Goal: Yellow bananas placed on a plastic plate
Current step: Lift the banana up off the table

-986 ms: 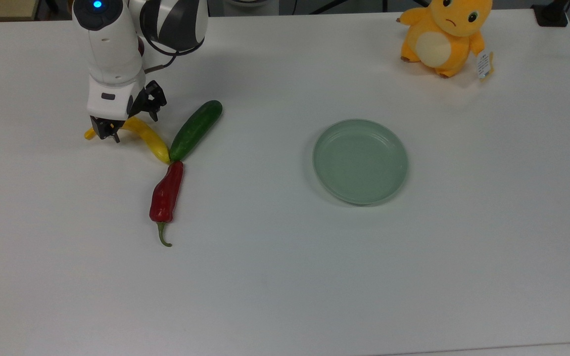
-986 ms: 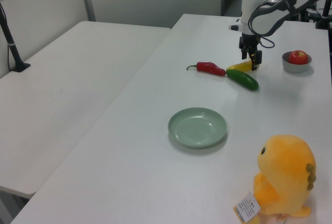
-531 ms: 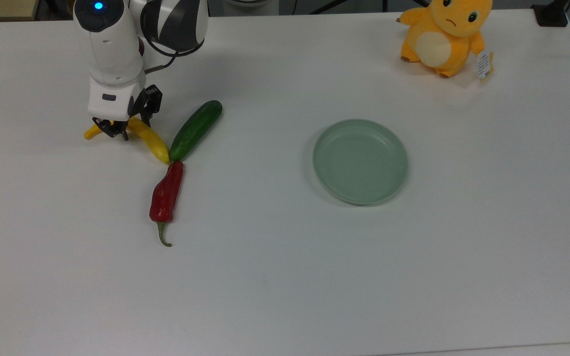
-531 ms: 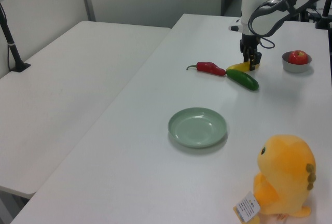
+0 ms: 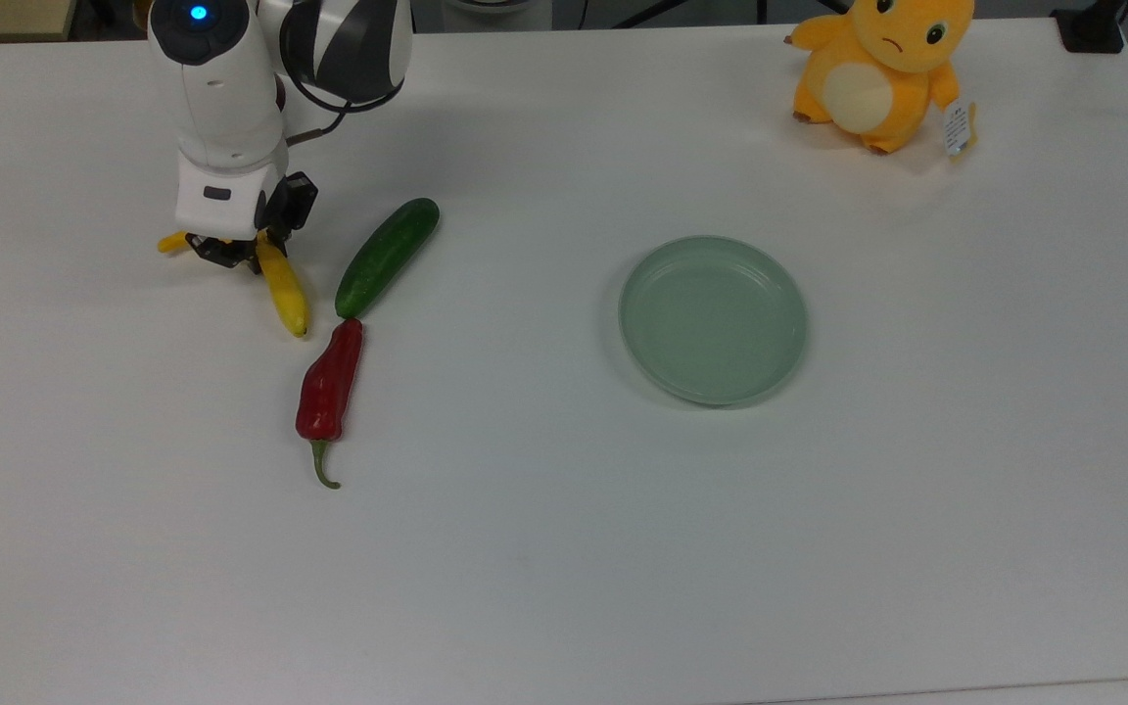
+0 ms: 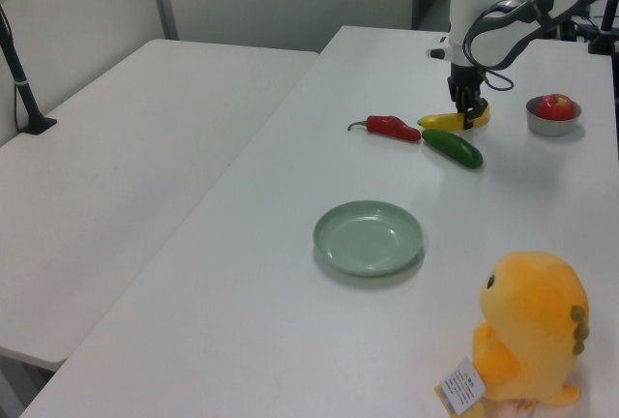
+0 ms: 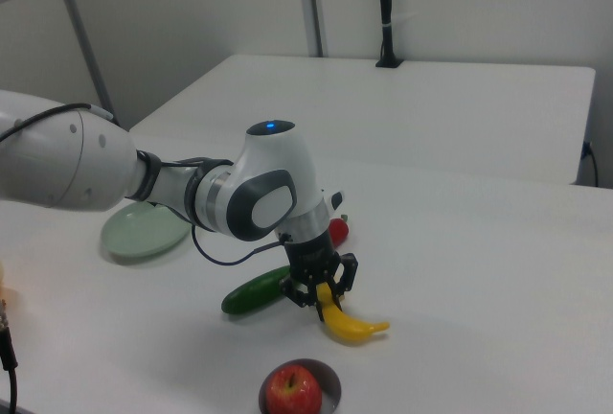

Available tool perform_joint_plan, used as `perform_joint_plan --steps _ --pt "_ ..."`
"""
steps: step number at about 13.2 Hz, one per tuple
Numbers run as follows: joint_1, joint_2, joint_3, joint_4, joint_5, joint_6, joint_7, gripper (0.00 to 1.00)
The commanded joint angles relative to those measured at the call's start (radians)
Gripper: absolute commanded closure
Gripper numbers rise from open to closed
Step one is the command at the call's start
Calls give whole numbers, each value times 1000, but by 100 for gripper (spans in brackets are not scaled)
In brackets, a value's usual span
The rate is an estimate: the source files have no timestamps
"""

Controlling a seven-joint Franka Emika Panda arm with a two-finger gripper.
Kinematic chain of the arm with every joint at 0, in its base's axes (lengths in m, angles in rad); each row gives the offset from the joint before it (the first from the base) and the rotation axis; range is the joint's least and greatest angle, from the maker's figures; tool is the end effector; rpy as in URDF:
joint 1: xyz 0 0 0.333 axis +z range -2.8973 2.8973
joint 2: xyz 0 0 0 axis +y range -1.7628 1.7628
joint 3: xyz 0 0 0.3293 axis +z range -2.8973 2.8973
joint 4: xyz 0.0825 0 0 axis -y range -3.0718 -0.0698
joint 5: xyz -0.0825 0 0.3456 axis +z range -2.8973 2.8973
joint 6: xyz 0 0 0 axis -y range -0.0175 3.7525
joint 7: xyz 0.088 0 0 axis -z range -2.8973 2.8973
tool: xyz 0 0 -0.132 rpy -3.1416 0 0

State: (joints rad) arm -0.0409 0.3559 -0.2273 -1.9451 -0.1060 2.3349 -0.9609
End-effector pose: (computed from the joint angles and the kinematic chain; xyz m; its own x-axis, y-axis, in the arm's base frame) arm 0.5769 -0.1548 0.3204 0.7111 0.6944 -0.1097 0.7030 -0.7014 0.1176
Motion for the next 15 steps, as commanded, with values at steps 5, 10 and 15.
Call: perform_joint_plan --steps 5,10,15 --pt "4 -55 -7 6 -15 -80 -10 91" --pt "15 -221 -6 35 -6 -255 -1 90" --pt "107 -359 -6 102 34 -486 150 90"
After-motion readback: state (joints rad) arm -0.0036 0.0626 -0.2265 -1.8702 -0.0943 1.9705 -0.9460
